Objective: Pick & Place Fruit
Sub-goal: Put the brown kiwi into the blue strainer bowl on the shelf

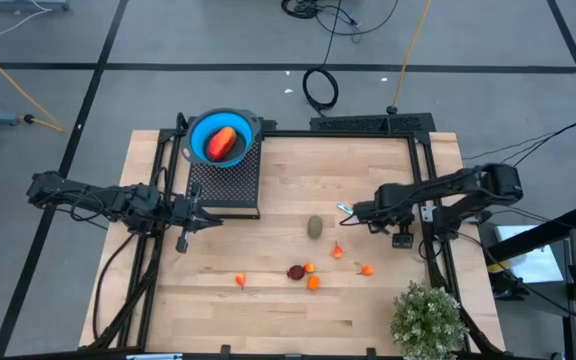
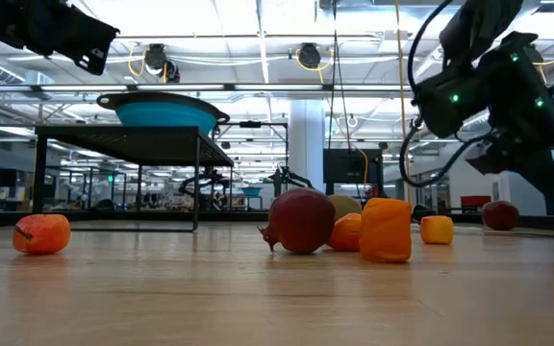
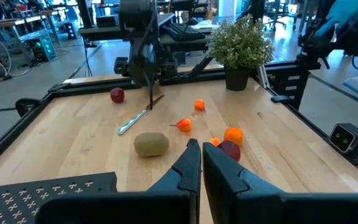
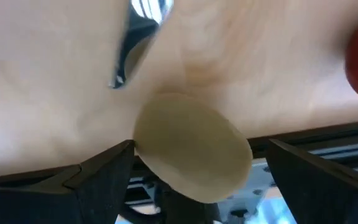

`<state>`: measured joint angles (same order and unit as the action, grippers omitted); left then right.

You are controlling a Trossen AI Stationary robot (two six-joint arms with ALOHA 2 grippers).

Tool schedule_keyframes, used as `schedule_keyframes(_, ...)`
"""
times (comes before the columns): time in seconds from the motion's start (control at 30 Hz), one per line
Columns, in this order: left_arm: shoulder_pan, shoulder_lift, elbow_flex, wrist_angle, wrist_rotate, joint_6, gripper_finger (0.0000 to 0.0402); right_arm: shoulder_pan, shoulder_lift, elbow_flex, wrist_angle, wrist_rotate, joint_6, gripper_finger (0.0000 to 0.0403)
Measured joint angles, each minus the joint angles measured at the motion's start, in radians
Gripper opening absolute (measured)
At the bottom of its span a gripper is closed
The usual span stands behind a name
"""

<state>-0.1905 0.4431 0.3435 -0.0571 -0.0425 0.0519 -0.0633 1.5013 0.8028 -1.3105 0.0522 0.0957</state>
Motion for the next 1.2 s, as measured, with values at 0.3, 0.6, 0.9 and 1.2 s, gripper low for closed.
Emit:
schedule_keyframes(0.3,0.000,0.000,0.000,-0.008,0.000,-0.002,0.0019,0.000,0.068,0.000,0.001,0.000,0.001,0.0357)
schedule_keyframes(0.6,0.000,0.000,0.000,-0.008,0.000,-0.005,0.0019,0.000,0.068,0.000,0.002,0.000,0.005,0.0357)
schedule_keyframes(0.9,0.000,0.000,0.000,-0.008,0.000,-0.009,0.0019,0.000,0.068,0.000,0.052,-0.001,0.005,0.0323)
schedule_keyframes(1.2,0.000,0.000,0.000,-0.008,0.000,-0.009,0.0019,0.000,0.068,0.000,0.039,-0.001,0.005,0.0250)
